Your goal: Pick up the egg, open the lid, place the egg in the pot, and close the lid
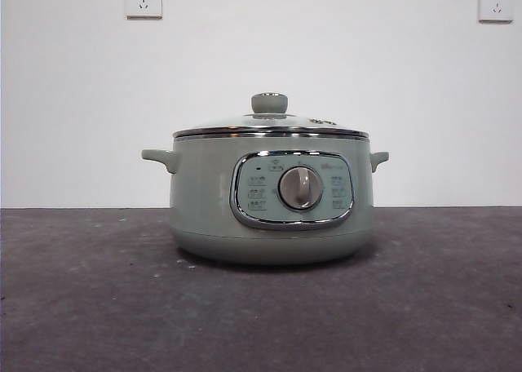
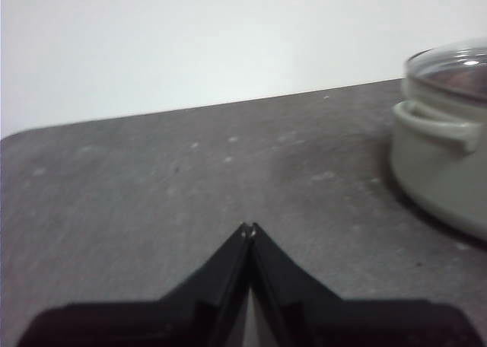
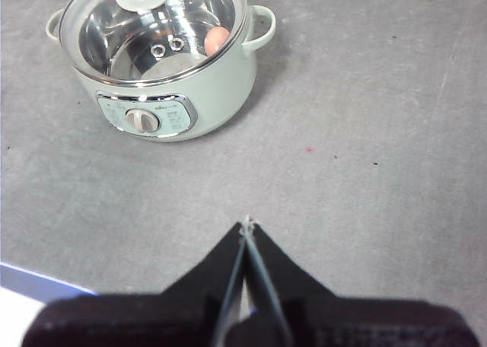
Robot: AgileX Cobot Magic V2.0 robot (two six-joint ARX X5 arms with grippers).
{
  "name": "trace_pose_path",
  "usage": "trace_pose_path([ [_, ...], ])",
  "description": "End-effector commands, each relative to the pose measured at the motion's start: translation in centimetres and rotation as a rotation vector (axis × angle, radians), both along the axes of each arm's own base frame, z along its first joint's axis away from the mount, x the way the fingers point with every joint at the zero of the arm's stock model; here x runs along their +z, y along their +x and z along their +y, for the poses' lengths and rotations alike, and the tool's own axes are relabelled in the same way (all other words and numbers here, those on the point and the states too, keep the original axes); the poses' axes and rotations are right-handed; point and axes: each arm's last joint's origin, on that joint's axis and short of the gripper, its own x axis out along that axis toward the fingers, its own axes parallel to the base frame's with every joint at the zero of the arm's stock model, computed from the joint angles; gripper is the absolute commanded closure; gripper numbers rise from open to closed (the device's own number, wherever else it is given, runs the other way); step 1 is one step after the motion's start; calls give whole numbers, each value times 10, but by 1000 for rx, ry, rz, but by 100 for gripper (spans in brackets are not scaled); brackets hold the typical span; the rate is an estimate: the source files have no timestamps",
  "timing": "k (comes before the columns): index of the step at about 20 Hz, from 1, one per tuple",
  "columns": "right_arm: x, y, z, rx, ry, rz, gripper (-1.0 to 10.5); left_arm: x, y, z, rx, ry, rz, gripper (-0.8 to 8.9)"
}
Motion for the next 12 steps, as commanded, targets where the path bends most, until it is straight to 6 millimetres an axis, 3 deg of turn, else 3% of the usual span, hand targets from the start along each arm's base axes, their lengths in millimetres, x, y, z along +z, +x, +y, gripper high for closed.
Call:
trace_pose_path([
  [1, -2, 2, 1, -8, 1, 7, 946, -11, -1, 2, 53, -50, 1, 817],
  [12, -2, 2, 1, -8, 1, 7, 946, -20, -4, 4, 124, -53, 91, 817],
])
